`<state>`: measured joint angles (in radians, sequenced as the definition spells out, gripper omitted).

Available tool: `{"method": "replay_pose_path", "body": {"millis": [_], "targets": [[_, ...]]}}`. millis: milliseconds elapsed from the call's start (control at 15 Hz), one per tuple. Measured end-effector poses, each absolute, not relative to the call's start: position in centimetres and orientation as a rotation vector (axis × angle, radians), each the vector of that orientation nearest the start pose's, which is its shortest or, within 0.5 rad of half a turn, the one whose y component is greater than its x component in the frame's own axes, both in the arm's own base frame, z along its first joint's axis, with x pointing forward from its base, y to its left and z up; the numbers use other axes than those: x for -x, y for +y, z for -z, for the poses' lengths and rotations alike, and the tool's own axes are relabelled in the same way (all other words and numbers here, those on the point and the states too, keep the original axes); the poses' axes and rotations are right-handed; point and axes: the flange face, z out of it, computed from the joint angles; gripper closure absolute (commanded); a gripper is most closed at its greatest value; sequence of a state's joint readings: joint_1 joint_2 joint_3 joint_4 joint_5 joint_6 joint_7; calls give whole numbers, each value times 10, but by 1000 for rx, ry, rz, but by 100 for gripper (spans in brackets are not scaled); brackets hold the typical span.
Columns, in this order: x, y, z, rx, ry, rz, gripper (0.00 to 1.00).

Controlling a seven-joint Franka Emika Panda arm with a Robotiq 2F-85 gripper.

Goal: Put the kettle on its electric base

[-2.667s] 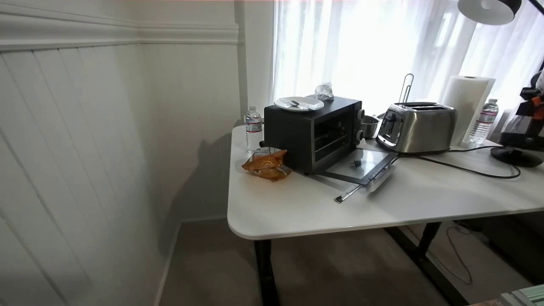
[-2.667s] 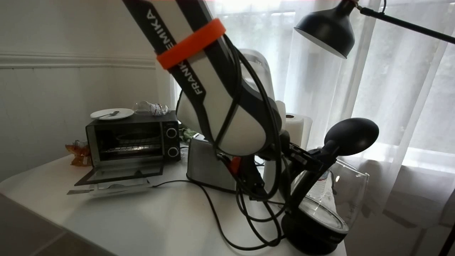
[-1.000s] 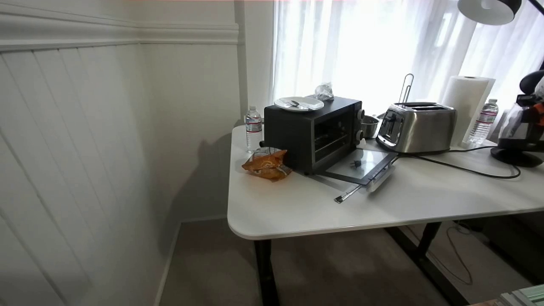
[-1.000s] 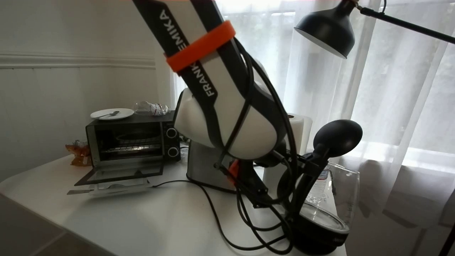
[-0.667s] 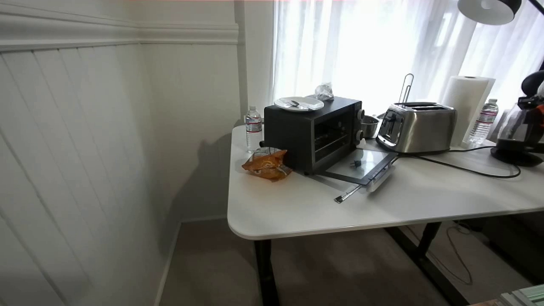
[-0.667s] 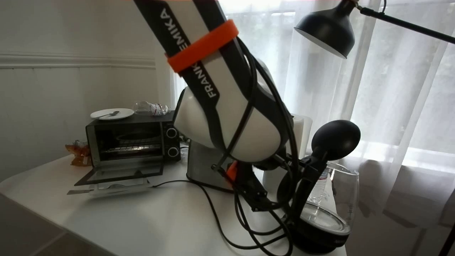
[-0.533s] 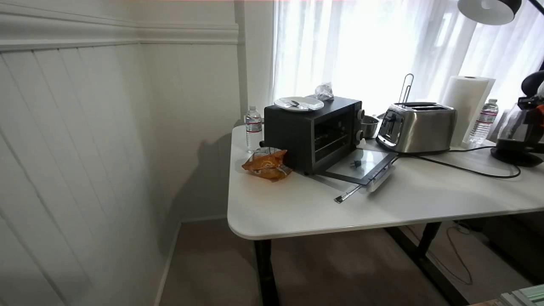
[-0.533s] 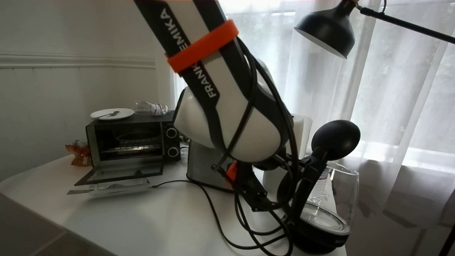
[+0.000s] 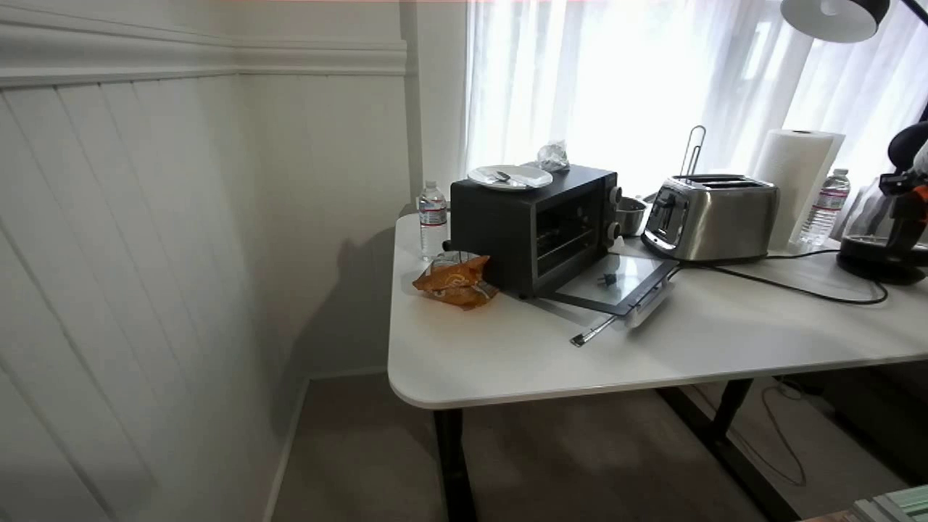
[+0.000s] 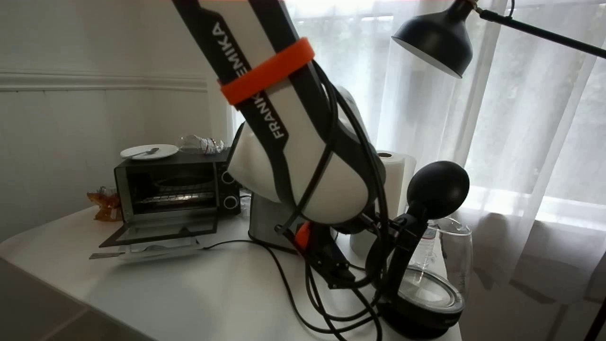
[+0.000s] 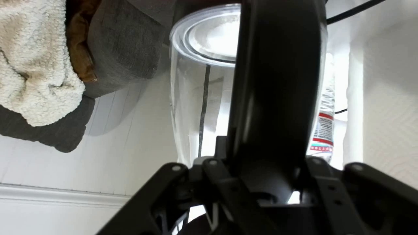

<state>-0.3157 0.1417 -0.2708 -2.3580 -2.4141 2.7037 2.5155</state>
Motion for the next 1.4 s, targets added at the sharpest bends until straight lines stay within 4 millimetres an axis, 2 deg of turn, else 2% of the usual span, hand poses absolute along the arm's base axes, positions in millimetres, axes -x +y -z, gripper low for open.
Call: {"method": "replay_pose_path", "body": {"millis": [267,667,1400], "targets": [[-412,-247,-253,-2219,-863,-1100,82],[-408,-253,-256,-2221,-836,-1073,82],[-386,-261,-260,-2343,-772,-957,82]]}}
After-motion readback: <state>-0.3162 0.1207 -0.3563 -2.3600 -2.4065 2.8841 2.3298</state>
